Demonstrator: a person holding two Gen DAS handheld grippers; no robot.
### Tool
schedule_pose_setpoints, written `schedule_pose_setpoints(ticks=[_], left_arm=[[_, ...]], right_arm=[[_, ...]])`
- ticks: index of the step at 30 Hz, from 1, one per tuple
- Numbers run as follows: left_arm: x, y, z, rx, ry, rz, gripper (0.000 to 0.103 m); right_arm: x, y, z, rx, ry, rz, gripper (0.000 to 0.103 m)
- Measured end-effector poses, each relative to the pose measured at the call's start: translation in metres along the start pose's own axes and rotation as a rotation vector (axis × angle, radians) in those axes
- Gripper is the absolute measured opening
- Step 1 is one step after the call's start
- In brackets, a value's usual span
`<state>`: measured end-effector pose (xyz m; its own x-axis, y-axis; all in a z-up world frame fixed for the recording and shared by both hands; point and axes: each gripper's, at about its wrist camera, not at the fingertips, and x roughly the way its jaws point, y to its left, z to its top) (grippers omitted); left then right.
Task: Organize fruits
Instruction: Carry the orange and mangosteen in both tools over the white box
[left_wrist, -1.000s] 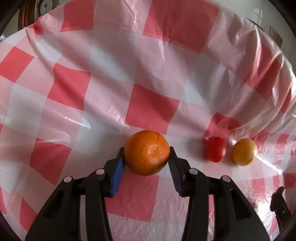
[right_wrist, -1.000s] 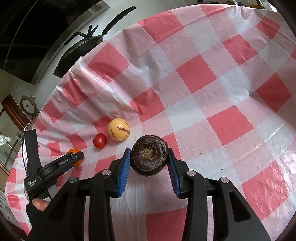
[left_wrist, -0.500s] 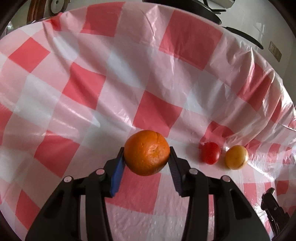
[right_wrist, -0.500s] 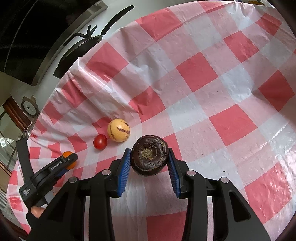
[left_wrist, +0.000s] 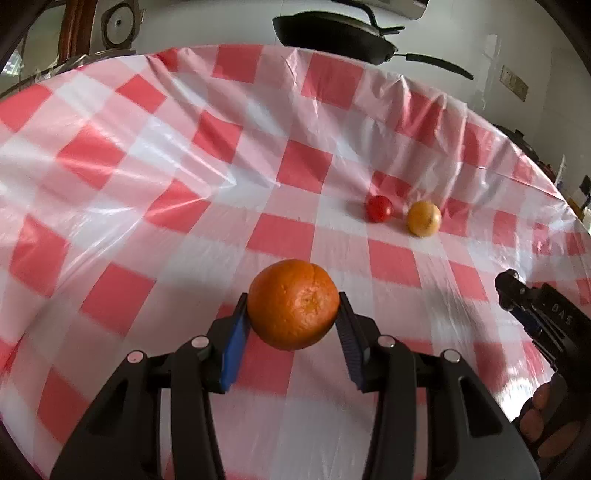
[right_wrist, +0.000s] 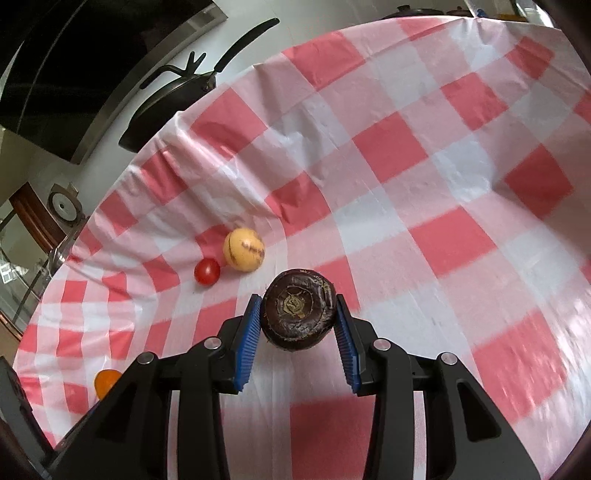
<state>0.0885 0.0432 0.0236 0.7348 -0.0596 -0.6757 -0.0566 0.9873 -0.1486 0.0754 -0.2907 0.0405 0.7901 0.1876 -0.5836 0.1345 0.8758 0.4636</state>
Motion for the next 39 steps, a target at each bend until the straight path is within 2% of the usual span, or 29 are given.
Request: schedule_pose_setpoints(ticks=[11,16,20,26,32,39], left_arm=[[-0.069,0.006,-0.049,0.022,-0.048,-0.011,0.046],[-0.104,0.019,-0.073,0.004,-0.065,-0.027,0.046],[-0.127,0.025,-0.092,0.037,-0.061,-0.025,0.046],[-0.154,0.041,-0.117,0.068,-0.062,-0.001,0.046],[-0.176,0.070,-0.139,0.042,-0.046,0.016,0.046],[-0.199,0.100,-0.154,0.017,-0.059,0.039,0.046]], right_arm=[[-0.086,0.012,-0.062,-0.069,0.012,0.085,0.039],[-0.119,0.021,-0.093,-0.126,0.035,0.112,0.039],[-0.140,0.030,-0.117,-0.191,0.054,0.131,0.039],[-0.155,0.040,-0.139,-0.250,0.087,0.146,0.039],[-0.170,0.062,-0.149,-0.322,0.089,0.182,0.039],[-0.179,0.094,-0.179,-0.430,0.143,0.244,0.039]])
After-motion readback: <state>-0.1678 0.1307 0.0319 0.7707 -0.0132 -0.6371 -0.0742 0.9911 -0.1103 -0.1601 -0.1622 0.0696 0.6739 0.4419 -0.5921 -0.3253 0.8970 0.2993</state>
